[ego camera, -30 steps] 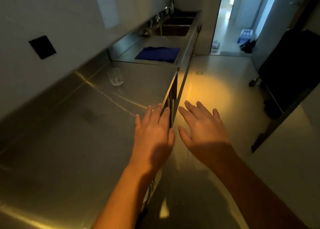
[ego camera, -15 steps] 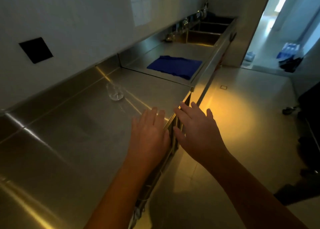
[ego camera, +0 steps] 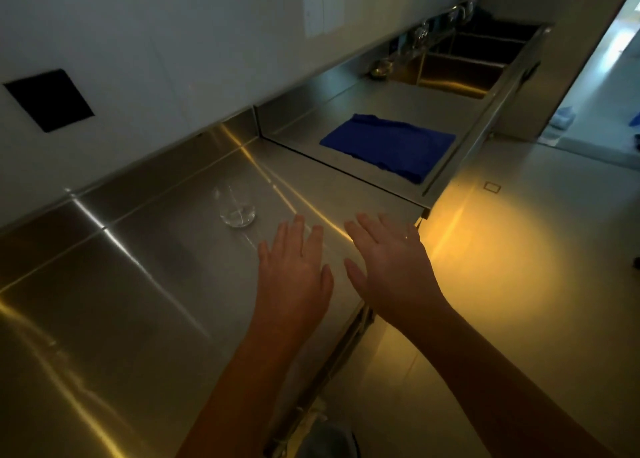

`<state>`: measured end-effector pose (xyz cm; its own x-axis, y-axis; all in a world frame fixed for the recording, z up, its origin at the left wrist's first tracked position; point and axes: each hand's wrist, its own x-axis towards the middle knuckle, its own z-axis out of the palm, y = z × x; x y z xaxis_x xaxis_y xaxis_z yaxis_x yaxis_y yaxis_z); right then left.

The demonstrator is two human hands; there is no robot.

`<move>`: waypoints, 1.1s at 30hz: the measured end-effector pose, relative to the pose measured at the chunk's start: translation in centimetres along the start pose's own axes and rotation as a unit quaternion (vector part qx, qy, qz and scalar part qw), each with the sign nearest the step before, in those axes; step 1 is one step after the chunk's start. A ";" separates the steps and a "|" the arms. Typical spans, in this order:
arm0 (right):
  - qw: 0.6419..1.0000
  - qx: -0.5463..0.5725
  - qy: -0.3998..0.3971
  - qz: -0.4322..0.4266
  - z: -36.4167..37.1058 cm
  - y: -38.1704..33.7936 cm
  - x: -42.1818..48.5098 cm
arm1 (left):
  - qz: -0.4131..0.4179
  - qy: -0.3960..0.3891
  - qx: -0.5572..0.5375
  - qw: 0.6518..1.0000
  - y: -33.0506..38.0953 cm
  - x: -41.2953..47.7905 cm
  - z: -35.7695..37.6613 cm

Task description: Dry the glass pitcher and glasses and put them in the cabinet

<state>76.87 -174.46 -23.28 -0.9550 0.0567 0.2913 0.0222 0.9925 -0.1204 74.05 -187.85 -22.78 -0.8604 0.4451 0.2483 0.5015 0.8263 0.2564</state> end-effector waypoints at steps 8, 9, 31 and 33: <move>0.996 0.001 0.005 -0.084 4.5 -1.2 12.5 | -0.089 0.030 0.011 0.996 -7.9 8.7 1.7; 0.996 0.003 0.001 -0.094 5.1 -1.5 13.5 | -0.099 0.034 0.011 0.995 -8.8 9.5 1.9; 0.950 0.031 -0.152 -0.271 19.2 -3.3 29.7 | -0.288 -0.065 0.115 0.948 -21.6 15.7 7.4; 0.942 0.044 -0.170 -0.285 19.9 -3.5 30.3 | -0.294 -0.074 0.105 0.947 -21.8 16.0 7.8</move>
<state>42.01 -178.34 -32.94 -0.8440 -0.5362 0.0137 -0.5337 0.8371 -0.1197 48.67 -196.03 -31.68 -0.9964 -0.0826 -0.0165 -0.0839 0.9900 0.1138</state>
